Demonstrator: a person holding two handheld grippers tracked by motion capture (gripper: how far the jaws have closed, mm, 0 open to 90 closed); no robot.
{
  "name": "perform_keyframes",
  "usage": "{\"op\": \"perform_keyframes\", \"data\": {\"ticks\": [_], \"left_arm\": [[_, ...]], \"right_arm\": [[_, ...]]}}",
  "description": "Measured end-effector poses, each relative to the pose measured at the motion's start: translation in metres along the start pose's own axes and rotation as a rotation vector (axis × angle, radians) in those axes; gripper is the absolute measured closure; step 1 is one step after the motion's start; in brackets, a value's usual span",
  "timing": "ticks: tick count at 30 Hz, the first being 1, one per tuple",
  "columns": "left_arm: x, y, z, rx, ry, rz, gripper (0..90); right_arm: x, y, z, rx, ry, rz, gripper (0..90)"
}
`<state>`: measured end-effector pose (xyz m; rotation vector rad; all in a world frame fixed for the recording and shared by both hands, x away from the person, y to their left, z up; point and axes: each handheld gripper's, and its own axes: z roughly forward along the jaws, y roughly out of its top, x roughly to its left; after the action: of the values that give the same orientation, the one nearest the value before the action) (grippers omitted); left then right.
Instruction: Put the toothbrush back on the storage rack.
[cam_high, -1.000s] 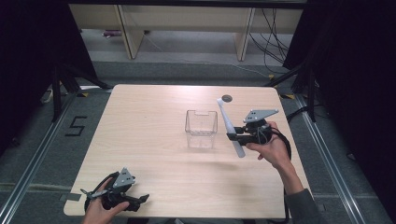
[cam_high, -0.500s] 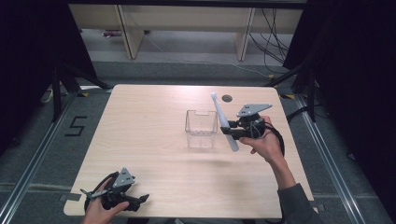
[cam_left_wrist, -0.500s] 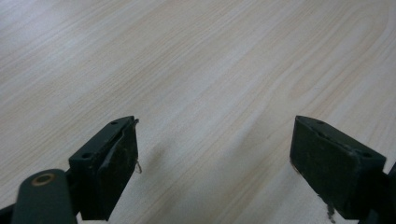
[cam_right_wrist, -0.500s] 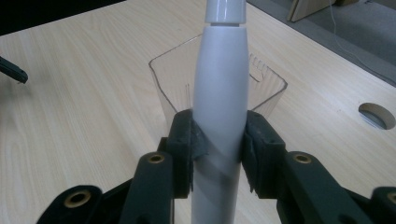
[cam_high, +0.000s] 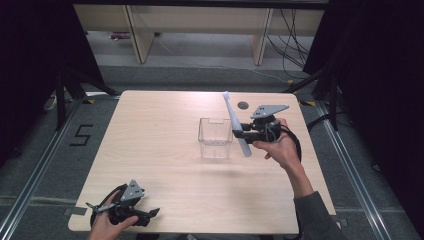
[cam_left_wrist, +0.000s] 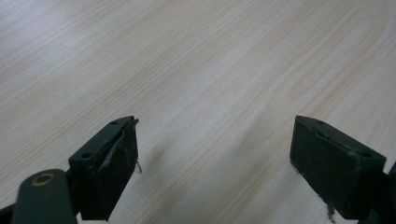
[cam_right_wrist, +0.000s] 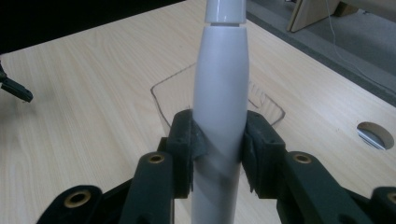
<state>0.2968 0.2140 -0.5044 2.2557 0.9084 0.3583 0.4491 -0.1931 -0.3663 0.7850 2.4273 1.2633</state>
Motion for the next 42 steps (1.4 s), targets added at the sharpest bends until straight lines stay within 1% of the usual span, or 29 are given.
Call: {"op": "perform_keyframes", "data": {"ticks": [1,2,3,4,5,6,7,8,10,11,13,15,16,19,21,22,24,25,26,28,29,30,33,34,36,37,38,39,42], "left_arm": [[0.0,0.0,0.0,-0.004,-0.003,-0.006,14.9],[0.0,0.0,0.0,0.004,-0.003,-0.002,14.9],[0.0,0.0,0.0,0.006,-0.001,-0.001,14.9],[0.0,0.0,0.0,-0.005,-0.003,-0.007,14.9],[0.0,0.0,0.0,0.0,-0.002,-0.004,14.9],[-0.001,0.0,0.0,-0.003,-0.003,-0.006,14.9],[0.0,0.0,-0.001,-0.002,-0.002,-0.005,14.9],[0.0,0.0,0.0,-0.001,-0.003,-0.005,14.9],[0.0,0.0,0.0,0.0,-0.003,-0.005,14.9],[0.0,0.0,0.0,-0.004,-0.004,-0.005,14.9],[0.0,0.0,-0.001,0.006,-0.002,0.001,14.9],[0.0,0.0,-0.001,0.006,-0.001,0.0,14.9],[0.0,0.0,-0.001,0.006,-0.001,0.001,14.9],[0.0,0.0,0.0,0.0,-0.003,-0.005,14.9],[0.0,0.0,0.0,-0.002,-0.003,-0.003,14.9],[0.0,0.0,0.0,0.003,-0.001,0.002,14.9],[0.0,0.0,-0.001,-0.001,-0.002,-0.005,14.9],[0.0,0.0,-0.001,-0.001,-0.002,-0.001,14.9],[0.0,0.0,-0.001,-0.001,-0.002,-0.003,14.9],[0.0,0.0,-0.001,-0.001,-0.002,-0.004,14.9],[0.0,0.0,-0.001,-0.001,-0.002,-0.002,14.9],[0.0,0.0,-0.001,-0.001,-0.002,-0.003,14.9],[0.0,0.0,-0.001,-0.001,-0.002,-0.002,14.9],[0.0,0.0,-0.001,-0.001,-0.003,-0.002,14.9],[0.0,0.0,-0.001,-0.001,-0.003,-0.003,14.9],[-0.001,0.0,-0.001,0.0,-0.004,-0.003,14.9],[-0.001,0.0,0.0,-0.003,-0.006,-0.006,14.9],[0.0,0.0,0.0,-0.001,-0.002,-0.001,14.9],[0.0,0.0,0.0,0.002,-0.003,0.001,14.9]], "right_arm": [[0.001,0.003,0.0,0.001,0.01,0.006,67.1],[0.0,0.005,0.001,-0.011,0.0,-0.007,67.1],[0.0,0.008,0.001,-0.002,0.007,-0.012,67.1],[0.001,0.01,0.002,-0.016,0.002,-0.015,67.1],[0.001,0.012,0.002,-0.003,0.015,-0.004,67.1],[0.001,0.014,0.004,-0.017,0.008,-0.02,67.1],[0.001,0.016,0.005,-0.013,0.017,-0.005,67.1],[0.001,0.019,0.005,-0.007,0.019,-0.007,67.1],[0.001,0.023,0.007,-0.024,0.022,-0.005,67.1],[0.002,0.024,0.008,-0.034,0.023,0.008,67.1],[0.001,0.027,0.008,-0.026,0.027,-0.006,67.1],[0.002,0.031,0.01,-0.021,0.038,0.008,67.1],[0.001,0.033,0.011,-0.032,0.03,-0.006,67.1],[0.002,0.041,0.012,-0.026,0.041,0.013,67.1],[0.001,0.043,0.014,-0.036,0.03,0.004,67.1],[0.001,0.045,0.014,-0.032,0.038,0.001,67.1],[0.002,0.05,0.015,-0.031,0.039,0.012,67.1],[0.001,0.051,0.017,-0.044,0.038,0.008,67.1],[0.001,0.053,0.018,-0.033,0.045,0.02,67.1],[-0.001,0.055,0.021,-0.035,0.037,0.005,67.1],[0.0,0.056,0.022,-0.023,0.037,0.024,67.1],[-0.002,0.057,0.024,-0.027,0.036,0.013,67.1],[-0.004,0.057,0.03,-0.029,0.037,0.016,67.1],[-0.003,0.057,0.031,-0.021,0.041,0.035,67.1],[-0.006,0.058,0.035,-0.018,0.042,0.025,67.1],[-0.005,0.058,0.037,-0.016,0.042,0.042,67.1],[-0.007,0.059,0.039,-0.014,0.032,0.026,67.1],[-0.007,0.059,0.043,-0.019,0.031,0.041,67.1],[-0.009,0.06,0.047,-0.012,0.033,0.029,67.1]]}}
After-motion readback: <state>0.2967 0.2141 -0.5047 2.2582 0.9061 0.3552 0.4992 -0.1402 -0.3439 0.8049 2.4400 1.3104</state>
